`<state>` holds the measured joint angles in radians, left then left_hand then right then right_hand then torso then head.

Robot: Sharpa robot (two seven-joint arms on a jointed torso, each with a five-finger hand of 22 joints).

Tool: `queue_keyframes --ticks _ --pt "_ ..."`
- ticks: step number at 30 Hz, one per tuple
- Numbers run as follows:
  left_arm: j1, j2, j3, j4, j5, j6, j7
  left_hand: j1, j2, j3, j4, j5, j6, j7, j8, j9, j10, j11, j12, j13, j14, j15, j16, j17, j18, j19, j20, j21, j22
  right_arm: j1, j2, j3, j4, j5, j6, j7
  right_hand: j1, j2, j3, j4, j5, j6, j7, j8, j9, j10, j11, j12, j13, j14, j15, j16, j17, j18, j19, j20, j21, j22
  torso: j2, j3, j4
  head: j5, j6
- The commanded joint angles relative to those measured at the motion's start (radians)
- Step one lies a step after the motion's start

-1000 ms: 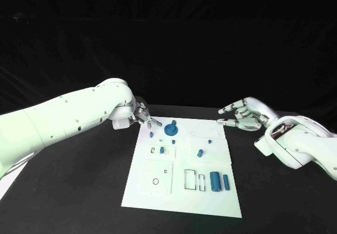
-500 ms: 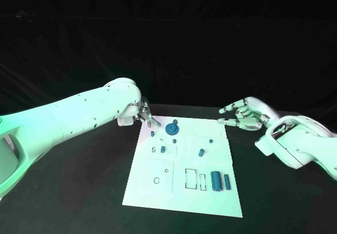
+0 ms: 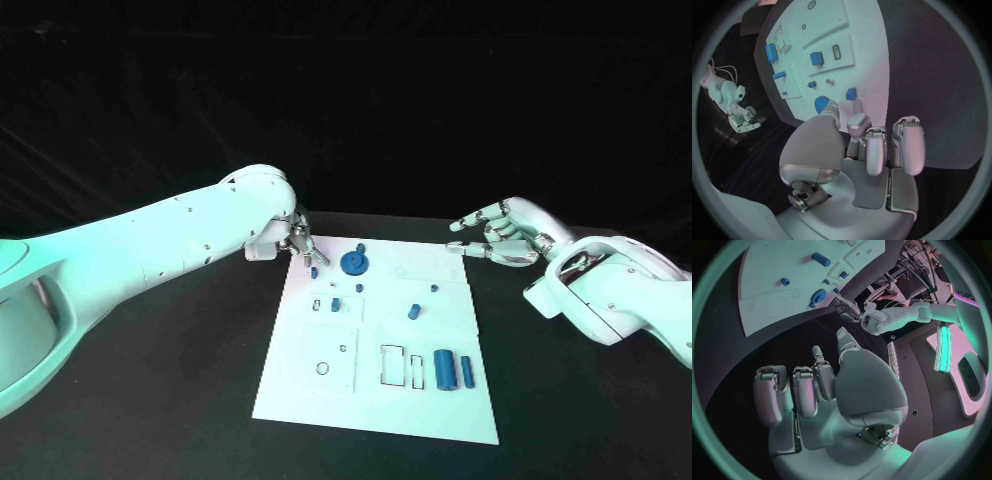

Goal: Assemble the parts on the task board

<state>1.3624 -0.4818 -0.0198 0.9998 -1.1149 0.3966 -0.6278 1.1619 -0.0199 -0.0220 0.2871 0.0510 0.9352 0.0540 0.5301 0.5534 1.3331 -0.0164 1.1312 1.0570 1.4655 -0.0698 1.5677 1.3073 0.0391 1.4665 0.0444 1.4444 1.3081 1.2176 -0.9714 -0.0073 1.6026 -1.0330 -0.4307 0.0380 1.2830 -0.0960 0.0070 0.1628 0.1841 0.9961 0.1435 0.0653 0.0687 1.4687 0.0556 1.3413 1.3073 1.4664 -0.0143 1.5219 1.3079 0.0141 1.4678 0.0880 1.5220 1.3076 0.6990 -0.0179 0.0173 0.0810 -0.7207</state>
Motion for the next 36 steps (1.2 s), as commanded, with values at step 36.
queue_keyframes --ticks 36 --pt "-0.012 0.010 -0.002 -0.008 -0.024 0.042 -0.016 0.044 0.018 0.031 -0.002 -0.002 0.027 -0.007 0.017 0.000 0.022 -0.008 0.018 0.015 0.105 -0.011 0.003 0.263 0.001 0.032 -0.016 0.010 0.098 -0.002 0.000 0.000 0.000 -0.006 0.013 0.002 -0.001 0.009 -0.006 0.000 0.007 0.002 -0.002 0.004 0.001 0.010 0.000 -0.003 0.144 0.083 -0.003 -0.003 0.171 0.011 0.044 0.001 -0.007 0.157 -0.001 0.0009 0.0003 0.006 -0.003"
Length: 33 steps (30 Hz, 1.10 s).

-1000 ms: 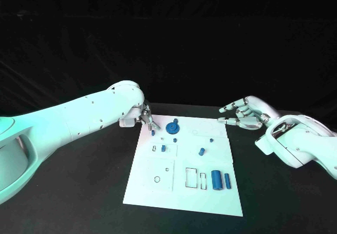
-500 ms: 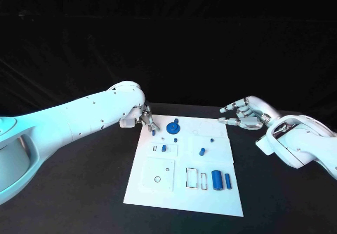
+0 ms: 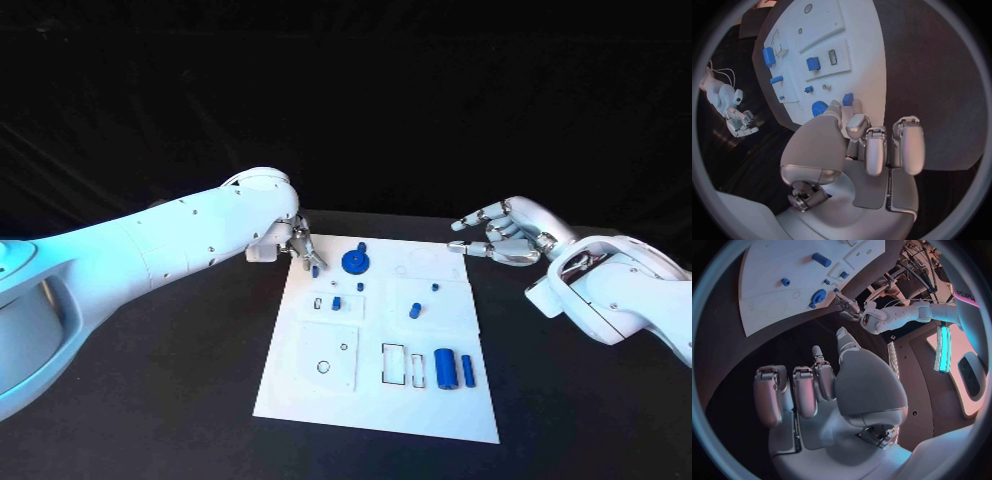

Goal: Assemble the parts on the task board

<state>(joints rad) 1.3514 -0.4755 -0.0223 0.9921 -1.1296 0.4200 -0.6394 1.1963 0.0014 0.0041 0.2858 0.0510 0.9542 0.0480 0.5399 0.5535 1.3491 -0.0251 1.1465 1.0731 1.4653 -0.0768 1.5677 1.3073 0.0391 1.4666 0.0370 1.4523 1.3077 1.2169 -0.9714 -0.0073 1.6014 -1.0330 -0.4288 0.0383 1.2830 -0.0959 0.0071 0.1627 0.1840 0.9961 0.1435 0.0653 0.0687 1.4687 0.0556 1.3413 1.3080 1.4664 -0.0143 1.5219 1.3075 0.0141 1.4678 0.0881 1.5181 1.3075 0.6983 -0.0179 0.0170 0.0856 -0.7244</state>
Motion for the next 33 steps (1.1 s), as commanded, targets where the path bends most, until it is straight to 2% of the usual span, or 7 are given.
queue_keyframes --ticks 1,16,20,23,26,31,33 --pt "-0.001 0.004 0.000 0.000 -0.010 0.018 -0.003 0.010 -0.003 0.005 -0.001 -0.002 0.008 -0.001 0.007 0.000 0.007 0.001 0.003 -0.001 0.106 -0.004 0.003 0.264 0.001 0.032 -0.009 0.002 0.098 -0.001 0.000 0.000 0.002 -0.006 0.011 0.002 -0.001 0.010 -0.006 0.000 0.007 0.002 -0.002 0.004 0.001 0.010 0.000 -0.003 0.143 0.083 -0.003 -0.003 0.172 0.011 0.045 0.001 -0.003 0.157 0.000 0.0006 0.0011 0.001 0.001" --pt "-0.006 0.008 0.000 -0.003 0.008 0.020 0.007 0.017 0.001 0.013 -0.001 -0.002 0.008 -0.002 0.007 0.000 0.007 0.001 0.001 -0.003 0.106 -0.005 0.003 0.264 0.002 0.031 -0.009 0.000 0.096 -0.001 0.003 0.000 0.000 -0.004 0.012 0.003 -0.001 0.013 -0.007 0.002 0.009 0.003 -0.002 0.004 0.001 0.011 0.000 -0.003 0.143 0.083 -0.003 -0.003 0.172 0.011 0.045 0.001 -0.003 0.157 0.000 0.0002 0.0007 0.002 0.000" --pt "-0.006 0.008 0.000 -0.003 0.010 0.006 0.011 0.040 0.019 0.035 -0.006 -0.002 0.006 -0.004 0.008 0.000 0.007 -0.002 0.000 -0.005 0.106 -0.006 0.003 0.264 0.002 0.030 -0.011 -0.001 0.095 -0.001 0.003 0.000 0.000 -0.004 0.013 0.003 -0.001 0.013 -0.007 0.002 0.009 0.003 -0.002 0.004 0.001 0.011 0.000 -0.003 0.143 0.083 -0.003 -0.003 0.172 0.011 0.045 0.001 -0.003 0.157 0.000 0.0002 0.0006 0.003 0.000" --pt "-0.007 0.008 0.000 -0.003 0.011 -0.003 0.016 0.118 0.045 0.095 -0.041 -0.001 -0.006 -0.010 0.003 -0.002 0.004 -0.007 -0.005 -0.008 0.106 -0.011 0.003 0.264 0.003 0.028 -0.015 -0.004 0.092 -0.001 0.004 0.000 0.000 -0.004 0.014 0.003 -0.001 0.013 -0.007 0.002 0.009 0.003 -0.002 0.004 0.001 0.011 0.000 -0.003 0.143 0.083 -0.003 -0.003 0.172 0.011 0.045 0.001 -0.003 0.157 0.000 0.0005 0.0006 0.003 -0.001" --pt "-0.007 0.008 0.000 -0.004 0.018 -0.008 0.022 0.164 0.051 0.149 -0.064 0.001 -0.016 -0.009 -0.002 -0.005 0.001 -0.008 -0.011 -0.012 0.106 -0.012 0.003 0.264 0.003 0.027 -0.017 -0.006 0.090 -0.001 0.004 0.000 -0.001 -0.004 0.016 0.003 -0.002 0.015 -0.008 0.003 0.009 0.003 -0.002 0.004 0.001 0.011 0.000 -0.002 0.144 0.083 -0.003 -0.003 0.172 0.011 0.045 0.001 -0.003 0.157 0.000 -0.0001 -0.0002 0.002 -0.001" --pt "-0.007 0.008 0.000 -0.005 0.033 -0.015 0.033 0.211 0.035 0.268 -0.101 0.030 -0.030 -0.003 -0.006 -0.010 -0.004 -0.003 -0.020 -0.019 0.106 -0.010 0.003 0.264 0.003 0.027 -0.016 -0.007 0.090 -0.001 0.004 0.000 -0.001 -0.004 0.019 0.003 -0.002 0.015 -0.008 0.003 0.009 0.003 -0.002 0.004 0.001 0.011 0.000 -0.002 0.144 0.083 -0.003 -0.003 0.172 0.011 0.045 0.001 -0.003 0.157 0.000 0.0008 0.0004 0.002 -0.003" --pt "-0.007 0.008 0.000 -0.006 0.036 -0.018 0.037 0.211 0.012 0.337 -0.115 0.062 -0.035 0.003 -0.004 -0.009 -0.005 0.000 -0.025 -0.022 0.106 -0.005 0.003 0.264 0.004 0.026 -0.014 -0.009 0.090 -0.001 0.004 0.000 -0.001 -0.004 0.021 0.002 -0.002 0.015 -0.008 0.003 0.009 0.003 -0.002 0.004 0.001 0.011 0.000 -0.002 0.144 0.083 -0.003 -0.003 0.172 0.011 0.045 0.001 -0.003 0.157 0.000 0.0009 0.0010 0.003 -0.003"
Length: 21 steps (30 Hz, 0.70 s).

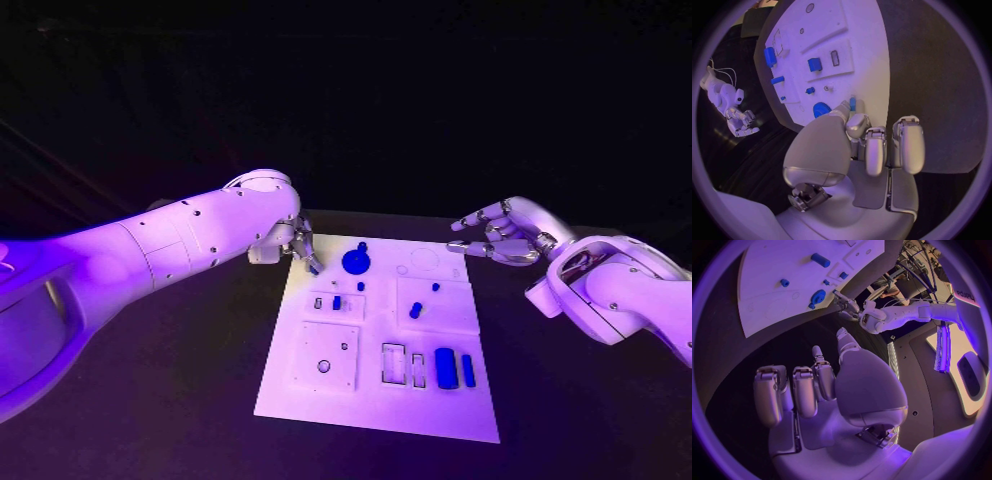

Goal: Assemble the parts on the task board

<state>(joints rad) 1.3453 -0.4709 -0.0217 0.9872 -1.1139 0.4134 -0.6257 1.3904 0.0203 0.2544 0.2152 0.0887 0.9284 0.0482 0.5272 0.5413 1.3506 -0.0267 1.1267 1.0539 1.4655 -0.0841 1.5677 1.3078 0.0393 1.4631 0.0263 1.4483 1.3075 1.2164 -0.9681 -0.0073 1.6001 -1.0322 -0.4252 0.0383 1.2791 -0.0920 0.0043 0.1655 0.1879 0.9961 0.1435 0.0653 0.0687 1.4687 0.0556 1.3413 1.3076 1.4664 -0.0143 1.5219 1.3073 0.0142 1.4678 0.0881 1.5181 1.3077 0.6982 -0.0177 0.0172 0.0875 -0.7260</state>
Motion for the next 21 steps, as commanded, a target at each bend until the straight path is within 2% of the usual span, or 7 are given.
queue_keyframes --ticks 1,2,3,7,10,16,21 --pt "-0.001 0.003 0.000 -0.001 0.021 -0.013 0.024 0.009 -0.021 0.119 -0.048 0.031 -0.010 0.008 0.011 0.005 -0.006 0.001 -0.007 -0.005 0.105 0.005 0.003 0.263 0.003 0.030 -0.002 -0.005 0.091 -0.001 0.001 0.000 0.000 -0.004 0.017 0.002 0.002 0.011 -0.005 0.000 0.005 0.003 -0.002 0.004 0.001 0.011 0.000 -0.002 0.144 0.083 -0.004 -0.003 0.173 0.011 0.045 0.001 -0.003 0.157 0.000 0.0006 0.0008 0.001 -0.001" --pt "-0.001 0.002 0.000 -0.001 0.022 -0.016 0.027 -0.004 -0.034 0.166 -0.053 0.035 -0.010 0.008 0.016 0.007 -0.005 0.003 -0.008 -0.007 0.105 0.007 0.003 0.263 0.004 0.030 0.000 -0.006 0.090 -0.001 0.001 0.000 0.000 -0.004 0.018 0.002 0.002 0.011 -0.005 0.000 0.005 0.003 -0.002 0.004 0.001 0.011 0.000 -0.002 0.144 0.083 -0.004 -0.003 0.173 0.011 0.045 0.001 -0.003 0.157 0.000 0.0006 0.0007 0.002 -0.001" --pt "-0.001 0.002 0.000 -0.001 0.024 -0.019 0.028 -0.051 -0.071 0.264 -0.052 0.034 -0.007 0.019 0.030 0.014 -0.002 0.006 -0.010 -0.009 0.105 0.013 0.003 0.263 0.004 0.030 0.001 -0.007 0.091 -0.001 0.001 0.000 0.000 -0.004 0.019 0.001 0.002 0.011 -0.005 0.001 0.005 0.003 -0.002 0.004 0.001 0.011 0.000 -0.002 0.144 0.083 -0.004 -0.003 0.173 0.011 0.045 0.001 -0.003 0.157 -0.001 0.0008 0.0005 0.003 -0.001" --pt "-0.001 -0.006 0.000 0.005 0.035 -0.036 0.033 -0.095 -0.103 0.369 -0.090 0.048 -0.014 0.006 0.051 0.027 0.004 0.004 -0.006 -0.008 0.105 0.009 0.003 0.263 0.004 0.030 0.004 -0.008 0.092 -0.001 0.001 0.000 0.000 -0.004 0.021 0.000 0.002 0.011 -0.006 0.001 0.005 0.003 -0.002 0.004 0.001 0.012 0.000 -0.001 0.144 0.083 -0.004 -0.003 0.173 0.011 0.045 0.001 -0.003 0.157 -0.001 0.0017 0.0006 0.005 0.000" --pt "-0.001 -0.018 0.000 0.022 0.047 -0.060 0.036 -0.114 -0.114 0.398 -0.105 0.055 -0.015 0.005 0.060 0.033 0.006 0.005 -0.006 -0.009 0.105 0.007 0.003 0.263 0.003 0.031 0.003 -0.006 0.095 -0.001 0.001 0.000 0.000 -0.004 0.023 0.000 0.002 0.011 -0.006 0.001 0.005 0.003 -0.002 0.004 0.001 0.012 0.000 -0.001 0.144 0.083 -0.004 -0.003 0.173 0.011 0.045 0.001 -0.003 0.157 -0.002 0.0024 0.0015 0.006 0.000" --pt "-0.002 -0.064 -0.001 0.092 0.057 -0.132 0.047 -0.159 -0.140 0.449 -0.138 0.133 -0.011 0.001 0.084 0.046 0.015 0.001 -0.001 -0.006 0.105 0.004 0.003 0.263 0.002 0.035 0.000 -0.001 0.104 -0.002 0.004 -0.001 -0.003 -0.006 0.028 -0.002 0.002 0.012 -0.006 0.001 0.005 0.003 -0.002 0.004 0.001 0.012 -0.001 -0.001 0.144 0.083 -0.004 -0.003 0.173 0.011 0.045 0.001 -0.003 0.157 -0.003 0.0041 0.0011 0.015 0.004" --pt "-0.009 -0.134 -0.004 0.205 0.067 -0.189 0.050 -0.188 -0.156 0.471 -0.159 0.184 -0.003 -0.004 0.098 0.053 0.023 -0.003 0.004 -0.002 0.105 0.001 0.003 0.263 0.000 0.039 -0.003 0.004 0.112 -0.004 0.005 -0.002 -0.005 -0.006 0.030 -0.003 0.002 0.012 -0.006 0.002 0.005 0.003 -0.002 0.004 0.001 0.012 -0.001 -0.001 0.144 0.083 -0.004 -0.003 0.172 0.011 0.044 0.001 -0.004 0.156 -0.003 0.0038 0.0018 0.018 0.004"
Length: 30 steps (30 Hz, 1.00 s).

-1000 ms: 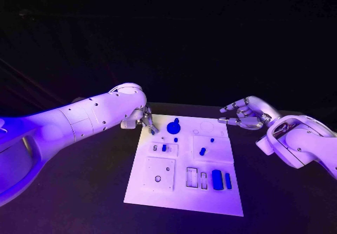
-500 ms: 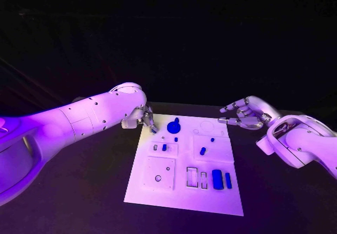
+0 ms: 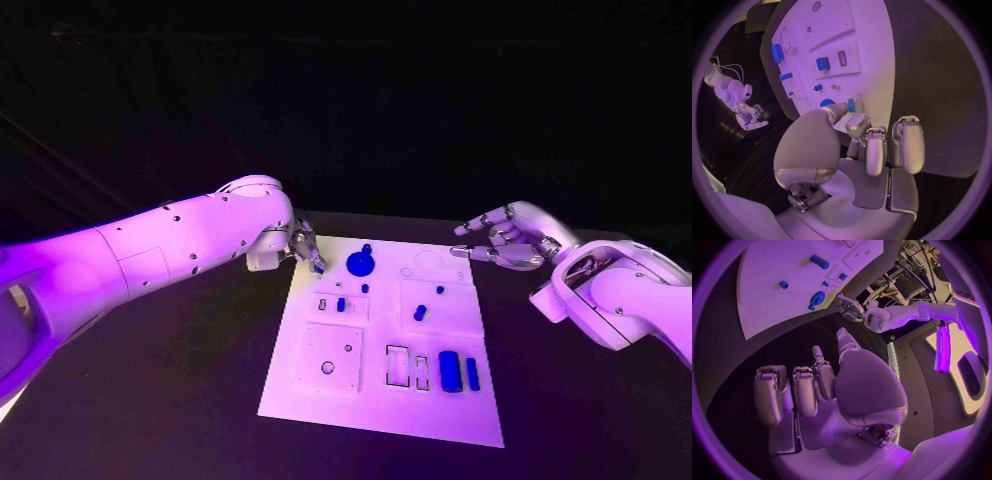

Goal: Assemble the parts on the task board

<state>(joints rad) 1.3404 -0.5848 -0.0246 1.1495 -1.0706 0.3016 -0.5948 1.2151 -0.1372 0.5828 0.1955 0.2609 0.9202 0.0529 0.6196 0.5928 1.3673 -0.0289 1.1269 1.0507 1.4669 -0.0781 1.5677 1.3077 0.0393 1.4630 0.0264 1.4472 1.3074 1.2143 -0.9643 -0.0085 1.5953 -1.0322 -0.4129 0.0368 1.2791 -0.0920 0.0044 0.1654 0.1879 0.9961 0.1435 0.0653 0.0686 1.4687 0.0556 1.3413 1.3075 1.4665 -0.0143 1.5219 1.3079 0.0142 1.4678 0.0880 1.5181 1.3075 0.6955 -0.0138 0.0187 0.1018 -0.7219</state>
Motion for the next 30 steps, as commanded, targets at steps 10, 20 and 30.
queue_keyframes --ticks 10,20,30 --pt "-0.032 -0.120 -0.015 0.223 0.020 -0.142 0.012 -0.030 -0.009 0.157 -0.156 0.043 0.013 -0.012 0.012 0.003 0.011 -0.004 0.000 -0.005 0.104 -0.007 0.003 0.263 -0.003 0.044 -0.006 0.013 0.122 -0.003 0.001 -0.001 -0.002 -0.006 0.020 -0.003 0.002 0.012 -0.006 0.002 0.005 0.003 -0.002 0.004 0.001 0.012 -0.001 -0.001 0.144 0.083 -0.004 -0.003 0.172 0.011 0.044 0.001 -0.004 0.157 0.000 -0.0028 -0.0001 0.007 -0.003" --pt "-0.057 -0.141 -0.025 0.276 -0.009 -0.161 0.013 -0.034 -0.015 0.161 -0.164 0.052 0.018 -0.014 0.015 0.004 0.011 -0.006 -0.007 -0.014 0.104 -0.008 0.003 0.263 -0.004 0.046 -0.007 0.016 0.127 -0.006 0.003 -0.002 -0.003 -0.003 0.022 -0.002 0.002 0.012 -0.006 0.002 0.005 0.003 -0.002 0.004 0.001 0.012 -0.001 -0.001 0.144 0.083 -0.004 -0.003 0.172 0.011 0.044 0.001 -0.004 0.157 -0.001 -0.0047 0.0026 0.013 -0.006" --pt "-0.067 -0.143 -0.028 0.291 -0.037 -0.127 0.005 -0.036 -0.019 0.162 -0.169 0.053 0.021 -0.015 0.016 0.003 0.011 -0.007 -0.015 -0.025 0.104 -0.009 0.003 0.263 -0.004 0.047 -0.007 0.017 0.129 -0.009 0.005 -0.002 -0.004 -0.001 0.031 -0.007 0.001 0.012 -0.008 0.003 0.006 0.004 -0.002 0.004 0.001 0.011 -0.001 -0.004 0.143 0.082 -0.004 -0.004 0.169 0.012 0.043 0.000 -0.005 0.154 0.001 -0.0037 -0.0001 0.015 -0.012"
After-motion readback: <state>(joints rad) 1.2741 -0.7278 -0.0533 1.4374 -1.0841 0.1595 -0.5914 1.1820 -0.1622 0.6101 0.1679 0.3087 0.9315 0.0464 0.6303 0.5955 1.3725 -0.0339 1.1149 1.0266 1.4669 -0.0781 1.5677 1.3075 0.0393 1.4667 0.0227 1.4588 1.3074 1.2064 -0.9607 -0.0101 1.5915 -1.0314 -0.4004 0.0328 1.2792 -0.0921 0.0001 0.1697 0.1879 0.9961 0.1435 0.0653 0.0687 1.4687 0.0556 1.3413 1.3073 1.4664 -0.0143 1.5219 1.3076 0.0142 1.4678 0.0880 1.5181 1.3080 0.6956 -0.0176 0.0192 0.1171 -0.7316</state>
